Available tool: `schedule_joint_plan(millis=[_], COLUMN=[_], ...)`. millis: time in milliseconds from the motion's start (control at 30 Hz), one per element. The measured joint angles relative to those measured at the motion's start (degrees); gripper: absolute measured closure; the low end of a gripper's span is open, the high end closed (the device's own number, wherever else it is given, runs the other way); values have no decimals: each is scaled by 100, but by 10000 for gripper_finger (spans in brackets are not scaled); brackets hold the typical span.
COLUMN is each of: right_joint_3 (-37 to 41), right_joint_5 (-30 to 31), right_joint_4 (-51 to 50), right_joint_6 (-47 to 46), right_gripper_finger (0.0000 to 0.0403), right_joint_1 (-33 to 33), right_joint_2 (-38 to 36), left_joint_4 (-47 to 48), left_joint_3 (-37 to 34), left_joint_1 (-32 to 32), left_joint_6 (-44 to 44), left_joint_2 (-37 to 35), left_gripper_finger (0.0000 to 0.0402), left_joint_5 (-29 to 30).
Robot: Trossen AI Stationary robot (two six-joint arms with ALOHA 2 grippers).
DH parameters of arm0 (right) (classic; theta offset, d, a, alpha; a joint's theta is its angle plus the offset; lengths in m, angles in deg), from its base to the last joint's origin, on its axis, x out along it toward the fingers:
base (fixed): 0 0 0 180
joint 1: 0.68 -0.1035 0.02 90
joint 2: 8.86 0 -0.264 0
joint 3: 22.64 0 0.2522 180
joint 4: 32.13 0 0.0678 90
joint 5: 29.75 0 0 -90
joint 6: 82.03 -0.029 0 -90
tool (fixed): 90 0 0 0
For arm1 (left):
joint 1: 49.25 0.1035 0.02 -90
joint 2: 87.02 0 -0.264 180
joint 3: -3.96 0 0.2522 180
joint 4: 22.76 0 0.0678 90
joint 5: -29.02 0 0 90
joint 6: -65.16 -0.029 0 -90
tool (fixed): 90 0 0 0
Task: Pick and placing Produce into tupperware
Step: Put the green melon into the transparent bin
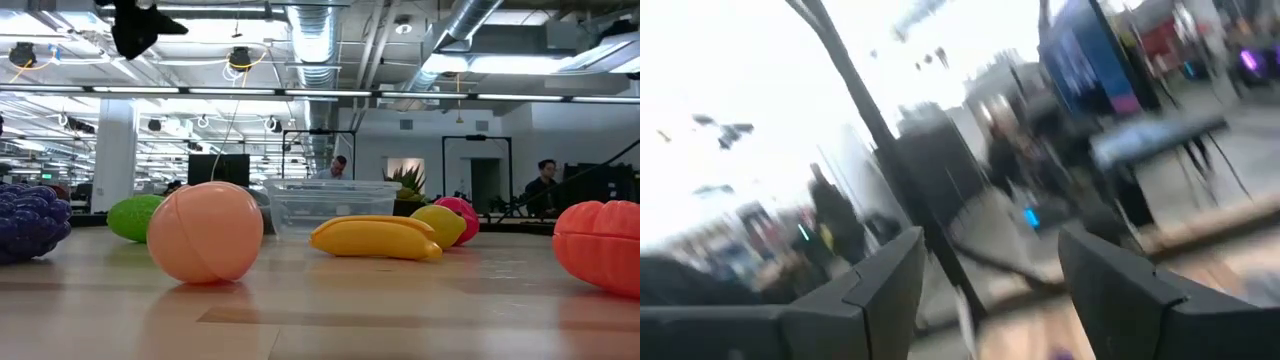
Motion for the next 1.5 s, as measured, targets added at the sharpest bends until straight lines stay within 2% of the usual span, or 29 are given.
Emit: schedule_joint_plan(millis=[100, 167, 267, 467, 567, 700, 867, 967, 1067, 1267, 1500], right_joint_3=[2, 2, 0, 2, 2, 2, 2, 2, 2, 2, 2], right_joint_5=[2, 0, -3, 11, 10, 158, 298, 383, 629, 660, 599], right_joint_4=[574, 855, 1074, 1080, 1075, 927, 723, 520, 471, 249, -617], right_joint_6=[-4, -25, -243, -258, -258, -366, -351, -315, -313, -304, -598], right_gripper_finger=[148, 148, 148, 148, 148, 148, 148, 148, 148, 148, 148], right_joint_1=[-12, -17, -62, -14, 1, 1, 1, 1, 1, 46, 49], right_joint_2=[51, 51, 39, -107, -179, -180, -180, -142, -18, 231, 575], left_joint_4=[-8, -100, -448, -1347, -1352, -1253, -1208, -1209, -1215, -1357, -924], left_joint_3=[0, -1, -2, -2, 2, 0, 0, 0, 0, 0, -4], left_joint_1=[0, 0, -2, -2, -2, -2, -2, 0, 0, 3, -2], left_joint_6=[442, 599, 499, 243, 170, 166, 259, 432, 401, 128, -52], left_joint_2=[191, 278, 341, 311, 286, 298, 297, 297, 297, 295, 355], left_gripper_finger=[176, 176, 176, 176, 176, 176, 176, 176, 176, 176, 176], left_joint_5=[29, -162, -415, -400, -397, -389, -4, 21, -254, -306, -920])
